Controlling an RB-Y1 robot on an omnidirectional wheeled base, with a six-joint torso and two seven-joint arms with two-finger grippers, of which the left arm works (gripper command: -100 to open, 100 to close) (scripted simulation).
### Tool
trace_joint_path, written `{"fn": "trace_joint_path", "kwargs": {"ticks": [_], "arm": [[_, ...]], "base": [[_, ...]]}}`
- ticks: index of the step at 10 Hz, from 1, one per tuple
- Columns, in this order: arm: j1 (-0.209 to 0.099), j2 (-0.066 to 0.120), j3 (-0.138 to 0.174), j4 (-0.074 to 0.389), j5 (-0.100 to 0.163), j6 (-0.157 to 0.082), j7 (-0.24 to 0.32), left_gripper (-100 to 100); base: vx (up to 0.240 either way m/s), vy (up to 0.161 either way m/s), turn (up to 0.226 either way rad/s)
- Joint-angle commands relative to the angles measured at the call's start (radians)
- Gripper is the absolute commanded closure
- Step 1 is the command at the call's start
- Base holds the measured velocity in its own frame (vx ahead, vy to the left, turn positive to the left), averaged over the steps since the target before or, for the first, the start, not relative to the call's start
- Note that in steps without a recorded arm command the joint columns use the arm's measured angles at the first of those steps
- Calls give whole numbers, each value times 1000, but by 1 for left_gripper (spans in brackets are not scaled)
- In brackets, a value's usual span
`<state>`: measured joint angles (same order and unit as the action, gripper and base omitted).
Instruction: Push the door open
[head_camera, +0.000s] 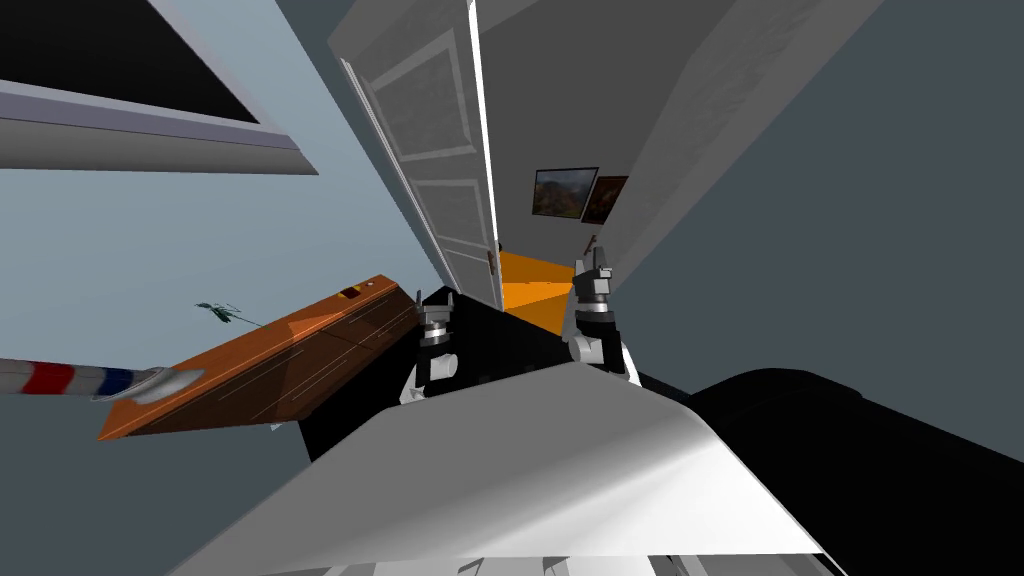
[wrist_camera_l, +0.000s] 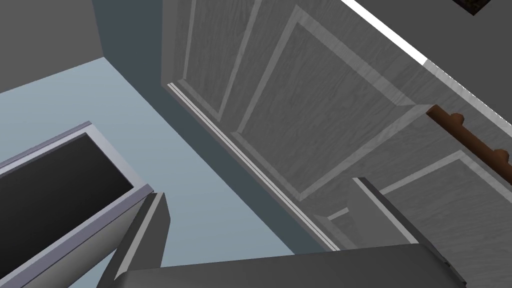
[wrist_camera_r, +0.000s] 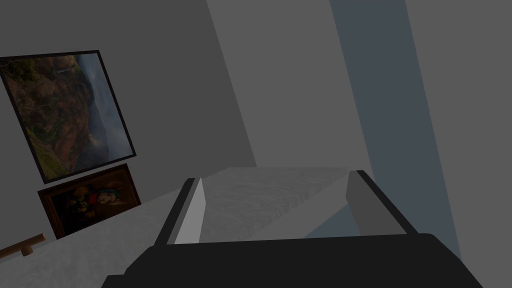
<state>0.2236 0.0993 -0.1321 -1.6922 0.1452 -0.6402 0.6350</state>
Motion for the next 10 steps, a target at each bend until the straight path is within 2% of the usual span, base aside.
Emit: {"fn": "trace_joint_path", "kwargs": {"ticks": [1,10], "arm": [[-13,3,-6,36,5,-7,31,-100],[-86,7,-40,235,29,-35,195,-100]], "base": [[94,34,-114],[85,48,-108]]}}
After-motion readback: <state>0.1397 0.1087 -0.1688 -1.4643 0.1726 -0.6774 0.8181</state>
